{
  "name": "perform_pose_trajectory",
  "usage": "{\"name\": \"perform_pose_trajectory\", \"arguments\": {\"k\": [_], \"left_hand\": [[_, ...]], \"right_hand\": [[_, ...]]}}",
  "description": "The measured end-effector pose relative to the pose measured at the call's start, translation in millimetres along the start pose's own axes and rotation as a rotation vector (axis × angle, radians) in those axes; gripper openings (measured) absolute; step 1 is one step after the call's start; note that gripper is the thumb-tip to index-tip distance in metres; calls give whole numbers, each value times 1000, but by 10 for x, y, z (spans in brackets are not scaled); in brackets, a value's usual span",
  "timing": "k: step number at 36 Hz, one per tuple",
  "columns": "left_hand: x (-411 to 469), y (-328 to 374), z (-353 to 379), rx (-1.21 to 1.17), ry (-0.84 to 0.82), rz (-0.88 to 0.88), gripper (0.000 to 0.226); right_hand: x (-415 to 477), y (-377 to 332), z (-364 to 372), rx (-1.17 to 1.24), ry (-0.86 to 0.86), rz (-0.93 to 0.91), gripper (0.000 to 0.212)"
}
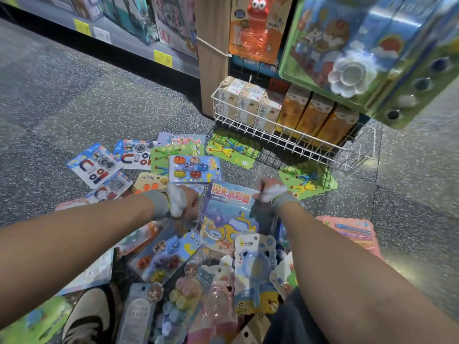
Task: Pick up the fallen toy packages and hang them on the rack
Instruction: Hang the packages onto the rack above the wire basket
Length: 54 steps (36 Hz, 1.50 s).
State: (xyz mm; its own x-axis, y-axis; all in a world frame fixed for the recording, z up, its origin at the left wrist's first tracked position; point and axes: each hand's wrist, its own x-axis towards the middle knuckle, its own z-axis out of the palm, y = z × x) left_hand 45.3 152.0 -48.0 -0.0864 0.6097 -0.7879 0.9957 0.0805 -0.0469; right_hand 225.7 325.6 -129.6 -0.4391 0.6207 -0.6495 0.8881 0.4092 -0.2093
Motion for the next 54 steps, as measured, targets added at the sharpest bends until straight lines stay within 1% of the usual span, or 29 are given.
{"name": "perform_pose_trajectory", "arguments": {"k": [1,2,4,5,7,8,10,12,15,16,17,19,22,26,29,32,34,36,38,40,44,47,50,54], "left_hand": [[-29,5,-100,-29,42,-40,7],[-31,-2,-127,-52,84,-52,7],[-101,77,-270,-87,174,-89,19],[-105,83,-309,-103,217,-114,24],[-131,131,-435,-173,365,-127,26],[-173,170,-527,-215,432,-130,25],[-234,255,-699,-258,514,-122,26],[-270,329,-892,-248,532,-112,36],[-346,465,-1171,-188,543,-106,53],[-326,474,-1210,-174,532,-98,56],[-350,516,-1289,-147,531,-97,56],[-416,611,-1399,-113,522,-87,51],[-553,739,-1534,-148,549,-81,45],[-682,778,-1678,-277,643,-83,37],[-765,774,-1820,-373,712,-93,34],[-856,789,-1972,-406,777,-135,37],[-955,795,-2089,-418,829,-164,36],[-1027,799,-2154,-465,855,-197,32],[-1107,794,-2239,-505,876,-208,34],[-1151,774,-2312,-505,876,-205,37],[-1284,756,-2500,-485,877,-212,39],[-1357,752,-2671,-455,921,-233,46],[-1439,757,-2803,-477,962,-206,41],[-1489,699,-2900,-483,1012,-211,42]], "right_hand": [[-63,-17,-85,4,-15,-23,25],[-99,-62,-135,-6,11,-59,22],[-249,-55,-296,-17,60,-128,18],[-299,-76,-325,-25,49,-156,16],[-406,-92,-426,-36,67,-202,13],[-476,-91,-499,-9,113,-226,13],[-614,-93,-620,24,185,-247,13],[-709,-93,-698,18,252,-276,11],[-847,-58,-875,-28,302,-308,9],[-867,-77,-912,-57,292,-318,10],[-936,-73,-1022,-76,298,-324,17],[-1057,-68,-1235,-104,316,-340,25],[-1226,-47,-1534,-166,387,-329,22],[-1396,-40,-1840,-164,424,-338,24],[-1574,-38,-2077,-219,450,-338,22],[-1708,-9,-2247,-205,470,-354,16],[-1782,24,-2372,-181,514,-358,13],[-1849,43,-2467,-117,524,-380,22],[-1940,39,-2601,-119,497,-384,22],[-2016,33,-2712,-165,477,-371,24],[-2178,24,-2944,-187,492,-375,35],[-2308,23,-3113,-196,527,-364,39],[-2383,68,-3236,-195,574,-351,39],[-2432,197,-3375,-150,596,-323,29]]}}
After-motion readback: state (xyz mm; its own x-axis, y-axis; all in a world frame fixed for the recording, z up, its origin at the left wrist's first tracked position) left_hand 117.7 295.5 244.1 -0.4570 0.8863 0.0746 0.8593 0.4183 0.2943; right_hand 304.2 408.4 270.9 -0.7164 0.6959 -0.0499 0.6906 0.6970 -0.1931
